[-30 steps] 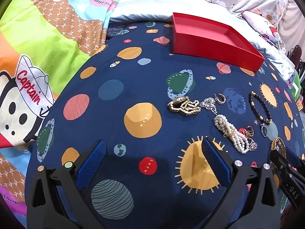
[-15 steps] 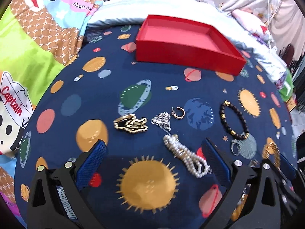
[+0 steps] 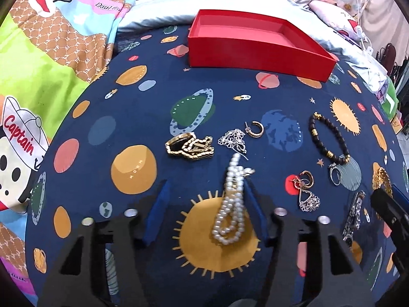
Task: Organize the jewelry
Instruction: 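Grasp the pearl necklace with the left tool while the right tool grasps the gold bangle, then carry the necklace and bangle into the red tray and open both tools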
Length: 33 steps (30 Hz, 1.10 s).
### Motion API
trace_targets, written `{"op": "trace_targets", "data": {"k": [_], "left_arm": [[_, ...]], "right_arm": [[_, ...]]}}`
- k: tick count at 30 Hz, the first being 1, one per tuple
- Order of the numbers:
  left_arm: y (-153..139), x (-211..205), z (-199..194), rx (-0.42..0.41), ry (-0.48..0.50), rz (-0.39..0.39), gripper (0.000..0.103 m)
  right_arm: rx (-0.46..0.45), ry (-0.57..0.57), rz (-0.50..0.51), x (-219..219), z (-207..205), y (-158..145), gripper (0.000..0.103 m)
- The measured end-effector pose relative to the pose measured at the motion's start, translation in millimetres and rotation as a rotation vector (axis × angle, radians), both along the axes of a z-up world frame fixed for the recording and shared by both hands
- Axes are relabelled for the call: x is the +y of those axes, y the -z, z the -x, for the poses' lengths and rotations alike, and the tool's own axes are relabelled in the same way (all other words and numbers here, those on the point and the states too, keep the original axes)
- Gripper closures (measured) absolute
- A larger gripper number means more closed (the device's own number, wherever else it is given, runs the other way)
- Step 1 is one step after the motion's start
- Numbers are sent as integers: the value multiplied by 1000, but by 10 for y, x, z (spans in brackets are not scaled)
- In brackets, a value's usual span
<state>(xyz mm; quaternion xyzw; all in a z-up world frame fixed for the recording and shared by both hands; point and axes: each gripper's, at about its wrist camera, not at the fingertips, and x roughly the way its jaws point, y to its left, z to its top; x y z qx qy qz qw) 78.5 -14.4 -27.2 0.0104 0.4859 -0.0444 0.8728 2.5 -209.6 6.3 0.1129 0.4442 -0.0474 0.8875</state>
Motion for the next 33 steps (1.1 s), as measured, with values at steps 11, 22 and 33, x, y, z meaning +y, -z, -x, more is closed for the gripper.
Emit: {"op": "trace_targets", "data": {"k": [11, 22, 33], "left_arm": [[-106, 77, 57, 1, 67, 140, 89], [-544, 91, -65, -72, 97, 180, 89], [-1148, -57, -936, -203, 138, 229, 89]], "right_arm": [[-7, -29, 11, 123, 8, -71, 46], [-57, -66, 7, 117, -185, -318, 46], [-177, -131, 10, -79, -1115, -790, 46]]}}
